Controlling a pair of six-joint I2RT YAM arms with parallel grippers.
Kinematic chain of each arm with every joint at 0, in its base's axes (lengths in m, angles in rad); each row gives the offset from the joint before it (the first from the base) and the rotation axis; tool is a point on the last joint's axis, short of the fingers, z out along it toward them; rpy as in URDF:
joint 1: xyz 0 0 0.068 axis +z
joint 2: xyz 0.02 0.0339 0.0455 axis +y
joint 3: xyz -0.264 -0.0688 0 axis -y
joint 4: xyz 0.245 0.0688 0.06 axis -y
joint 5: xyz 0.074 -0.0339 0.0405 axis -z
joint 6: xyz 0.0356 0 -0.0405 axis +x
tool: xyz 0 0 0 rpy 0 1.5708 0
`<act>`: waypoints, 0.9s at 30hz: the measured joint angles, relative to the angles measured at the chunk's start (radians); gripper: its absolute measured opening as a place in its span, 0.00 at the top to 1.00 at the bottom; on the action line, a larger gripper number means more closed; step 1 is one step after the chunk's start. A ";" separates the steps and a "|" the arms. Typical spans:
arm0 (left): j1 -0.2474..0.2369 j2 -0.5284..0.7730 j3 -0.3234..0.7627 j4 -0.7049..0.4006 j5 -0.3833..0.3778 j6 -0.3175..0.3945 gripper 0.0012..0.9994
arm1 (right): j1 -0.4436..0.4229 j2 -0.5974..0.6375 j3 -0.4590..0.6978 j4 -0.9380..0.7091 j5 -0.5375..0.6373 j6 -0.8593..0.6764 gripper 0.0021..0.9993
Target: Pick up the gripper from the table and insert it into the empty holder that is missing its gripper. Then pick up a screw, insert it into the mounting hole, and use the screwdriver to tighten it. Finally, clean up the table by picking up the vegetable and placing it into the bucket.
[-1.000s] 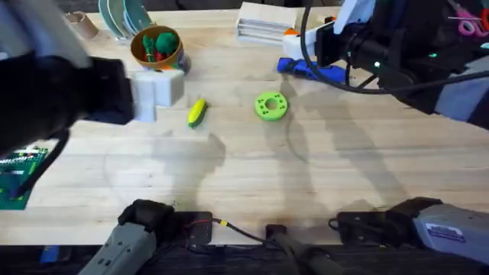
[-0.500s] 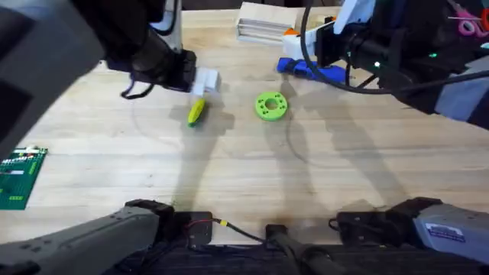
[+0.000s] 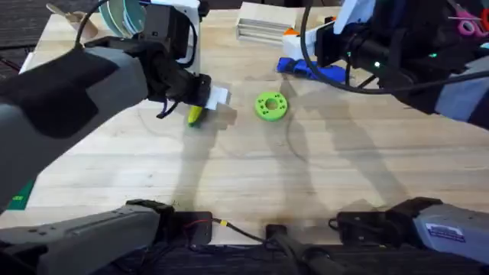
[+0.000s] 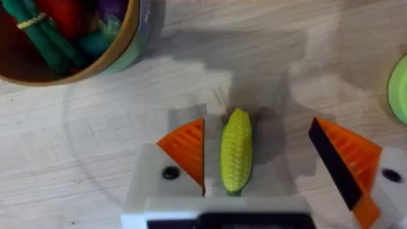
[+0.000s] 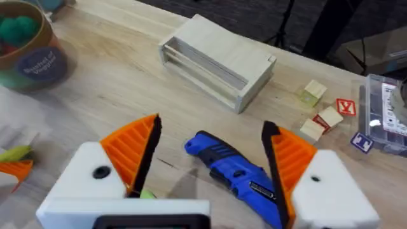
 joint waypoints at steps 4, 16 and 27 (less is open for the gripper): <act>0.008 0.000 -0.016 0.013 0.000 0.000 0.01 | 0.000 0.000 0.000 0.000 0.000 0.000 0.01; 0.055 0.121 -0.041 0.080 0.067 0.000 0.01 | 0.000 0.000 0.000 0.000 0.000 0.000 0.01; 0.058 0.158 -0.033 0.070 0.060 0.007 0.39 | 0.000 0.000 0.000 0.000 0.000 0.000 0.01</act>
